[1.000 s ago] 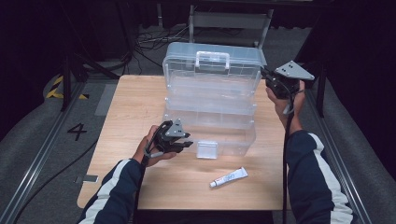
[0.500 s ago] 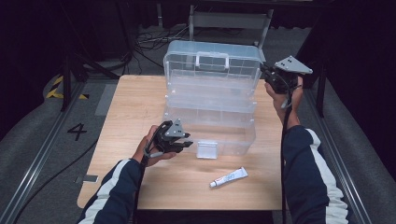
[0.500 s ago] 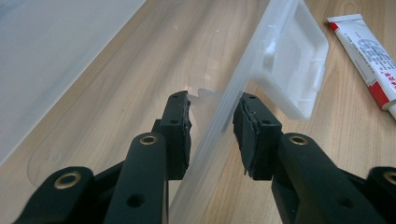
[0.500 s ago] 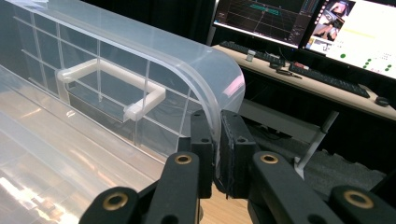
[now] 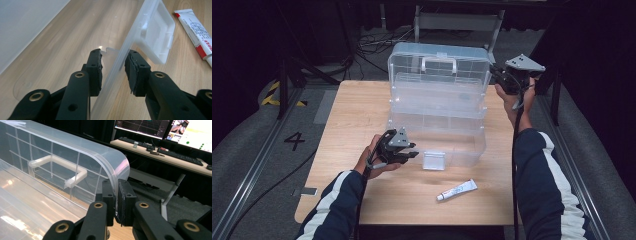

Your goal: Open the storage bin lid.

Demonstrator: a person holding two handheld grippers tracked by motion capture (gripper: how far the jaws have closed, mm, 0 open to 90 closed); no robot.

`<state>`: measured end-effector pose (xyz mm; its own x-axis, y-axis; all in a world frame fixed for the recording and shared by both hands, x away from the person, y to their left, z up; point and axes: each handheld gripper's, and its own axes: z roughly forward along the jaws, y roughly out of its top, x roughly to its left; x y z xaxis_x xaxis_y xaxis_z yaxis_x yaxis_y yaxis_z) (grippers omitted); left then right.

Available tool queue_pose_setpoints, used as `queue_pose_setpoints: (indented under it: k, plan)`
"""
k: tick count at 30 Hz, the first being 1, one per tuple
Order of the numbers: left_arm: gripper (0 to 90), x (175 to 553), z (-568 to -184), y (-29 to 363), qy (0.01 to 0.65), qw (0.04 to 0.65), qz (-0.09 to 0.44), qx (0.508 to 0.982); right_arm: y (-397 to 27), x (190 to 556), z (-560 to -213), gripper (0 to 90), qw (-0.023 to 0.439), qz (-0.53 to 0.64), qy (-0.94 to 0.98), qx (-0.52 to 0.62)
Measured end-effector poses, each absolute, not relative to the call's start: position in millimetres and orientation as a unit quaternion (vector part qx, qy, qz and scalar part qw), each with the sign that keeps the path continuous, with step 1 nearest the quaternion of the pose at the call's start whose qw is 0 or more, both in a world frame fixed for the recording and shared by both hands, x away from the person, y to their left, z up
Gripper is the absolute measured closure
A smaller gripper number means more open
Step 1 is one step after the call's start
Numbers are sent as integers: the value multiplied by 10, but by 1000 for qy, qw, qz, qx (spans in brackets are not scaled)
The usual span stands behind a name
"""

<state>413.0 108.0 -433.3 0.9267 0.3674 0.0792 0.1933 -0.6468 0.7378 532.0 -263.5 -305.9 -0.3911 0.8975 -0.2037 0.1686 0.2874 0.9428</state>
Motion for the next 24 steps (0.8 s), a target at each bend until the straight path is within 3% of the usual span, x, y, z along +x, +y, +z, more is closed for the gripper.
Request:
queue_pose_setpoints:
  k: [24]
  plan:
    - [676,4070,-4330,1068,151,385,121,902,-2586,5820,-3068,845,373,428,715,408]
